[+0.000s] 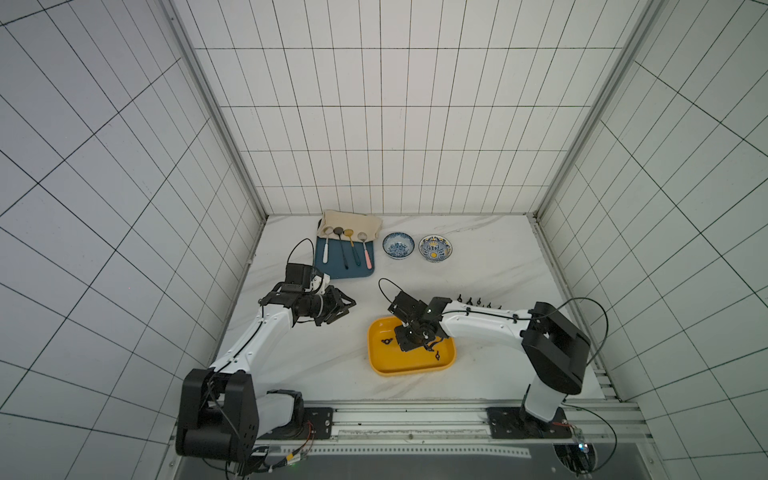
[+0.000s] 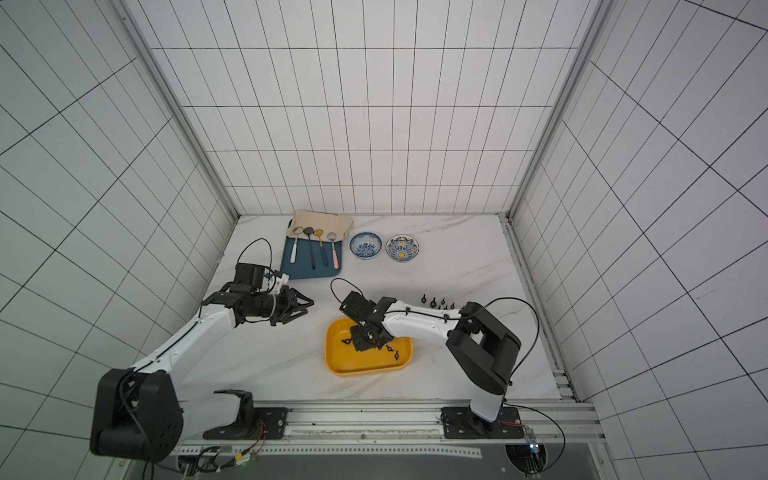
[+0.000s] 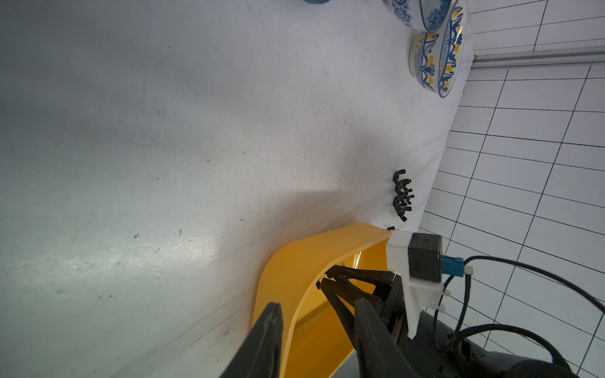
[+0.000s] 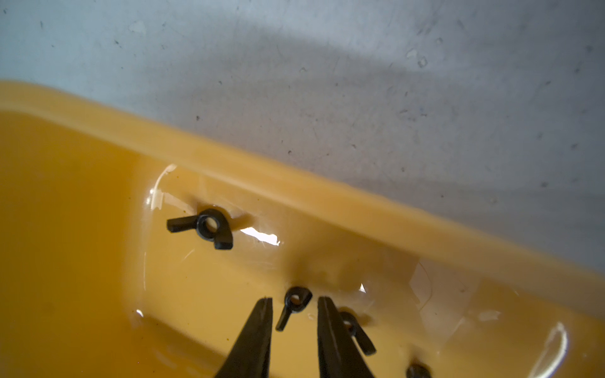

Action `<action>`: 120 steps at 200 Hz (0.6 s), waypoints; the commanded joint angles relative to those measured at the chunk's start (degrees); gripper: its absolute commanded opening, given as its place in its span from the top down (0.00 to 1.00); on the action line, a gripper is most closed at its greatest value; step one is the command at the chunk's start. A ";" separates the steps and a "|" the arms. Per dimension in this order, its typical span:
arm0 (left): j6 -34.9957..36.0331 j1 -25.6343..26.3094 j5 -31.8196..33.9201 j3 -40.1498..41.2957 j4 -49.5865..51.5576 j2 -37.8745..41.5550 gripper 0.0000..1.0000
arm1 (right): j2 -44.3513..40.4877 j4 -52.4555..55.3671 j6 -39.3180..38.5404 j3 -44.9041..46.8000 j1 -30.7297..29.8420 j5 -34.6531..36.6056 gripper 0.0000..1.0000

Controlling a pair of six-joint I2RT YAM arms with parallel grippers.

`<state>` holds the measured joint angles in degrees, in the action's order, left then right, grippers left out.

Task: Take out the wing nut from the storage box
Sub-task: Pick up the wing nut from the storage box.

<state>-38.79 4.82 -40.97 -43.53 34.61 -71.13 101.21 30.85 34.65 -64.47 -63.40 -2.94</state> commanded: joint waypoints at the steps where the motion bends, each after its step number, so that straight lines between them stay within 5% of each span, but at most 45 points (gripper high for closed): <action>1: 1.34 -0.24 -0.86 0.62 -0.65 -0.49 0.60 | 1.82 0.89 0.64 -2.94 -0.15 0.68 0.72; 72: 1.56 -0.16 -0.95 0.64 -0.67 -0.69 0.61 | 3.00 1.31 1.02 -3.46 -0.06 1.27 0.76; 120: 1.44 -0.17 -0.85 0.71 -0.76 -0.54 0.61 | 4.09 1.22 1.47 -3.87 0.05 1.26 0.88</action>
<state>-38.35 4.82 -41.65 -43.24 34.57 -71.44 103.92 31.03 35.46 -65.47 -63.37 -2.50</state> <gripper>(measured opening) 0.394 0.140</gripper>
